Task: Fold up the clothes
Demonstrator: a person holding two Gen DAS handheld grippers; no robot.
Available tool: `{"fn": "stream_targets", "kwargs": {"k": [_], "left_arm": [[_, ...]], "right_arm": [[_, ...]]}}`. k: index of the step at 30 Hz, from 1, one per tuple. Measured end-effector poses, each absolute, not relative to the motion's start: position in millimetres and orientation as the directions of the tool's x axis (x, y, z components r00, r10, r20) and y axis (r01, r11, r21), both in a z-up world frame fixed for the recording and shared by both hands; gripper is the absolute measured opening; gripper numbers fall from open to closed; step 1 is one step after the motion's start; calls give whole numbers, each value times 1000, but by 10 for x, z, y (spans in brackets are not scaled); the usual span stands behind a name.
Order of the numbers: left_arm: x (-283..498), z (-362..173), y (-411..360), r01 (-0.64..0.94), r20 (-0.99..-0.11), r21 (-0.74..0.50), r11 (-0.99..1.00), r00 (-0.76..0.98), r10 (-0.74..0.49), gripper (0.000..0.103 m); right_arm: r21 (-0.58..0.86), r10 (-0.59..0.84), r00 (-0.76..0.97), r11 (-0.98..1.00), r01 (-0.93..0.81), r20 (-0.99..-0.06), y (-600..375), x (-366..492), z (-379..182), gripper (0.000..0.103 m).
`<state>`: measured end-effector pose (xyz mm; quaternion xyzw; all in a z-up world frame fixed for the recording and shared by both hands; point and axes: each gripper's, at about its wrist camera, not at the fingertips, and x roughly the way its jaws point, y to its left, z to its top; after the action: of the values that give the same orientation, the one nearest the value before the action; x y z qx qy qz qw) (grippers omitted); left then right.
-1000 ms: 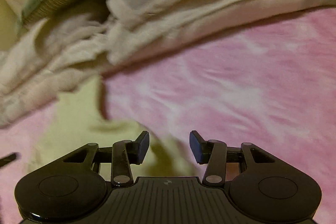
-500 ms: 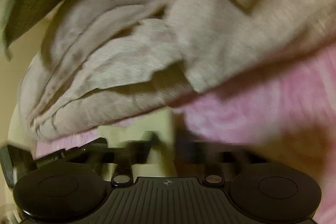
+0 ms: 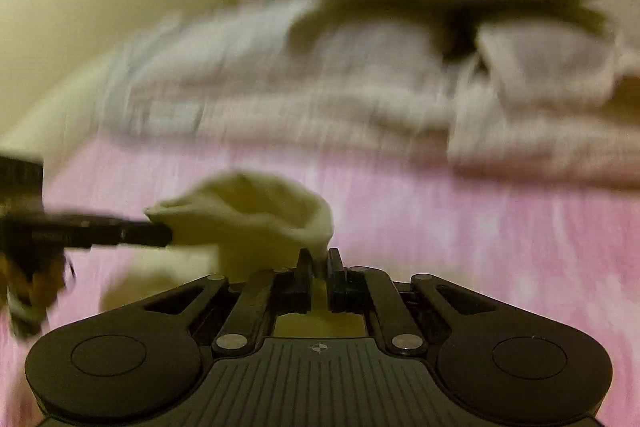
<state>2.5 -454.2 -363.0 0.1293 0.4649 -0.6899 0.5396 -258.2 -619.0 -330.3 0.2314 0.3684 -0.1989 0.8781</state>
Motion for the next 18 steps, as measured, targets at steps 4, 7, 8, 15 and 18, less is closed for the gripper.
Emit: {"fn": "stream_targets", "kwargs": {"k": [4,7,8,15,18], "left_arm": [[3,-3599,-4386,888,-736,-458,45,-350,-580,3],[1,-3488,-4664,891,-711,-449,63,-314,-629,4],[0,-3451,-4756,892,-703,-446,70,-301,-645,4],[-241,-3471,-5344,913,-676,-407,35,-276,-683,5],[-542,-3708,-5294,965,-750,-260,-37,-226,-622,5]], "right_arm": [[188,-141,500,812,552,-855,-5805,-2786,-3422,42],[206,-236,540,746,634,-808,-5848,-2859,-3236,75],[230,-267,562,716,660,-783,-5900,-2847,-3164,75],[391,-302,639,586,710,-707,-6308,-2292,-3259,40],[262,-292,574,673,692,-765,-6149,-2183,-3545,40]]}}
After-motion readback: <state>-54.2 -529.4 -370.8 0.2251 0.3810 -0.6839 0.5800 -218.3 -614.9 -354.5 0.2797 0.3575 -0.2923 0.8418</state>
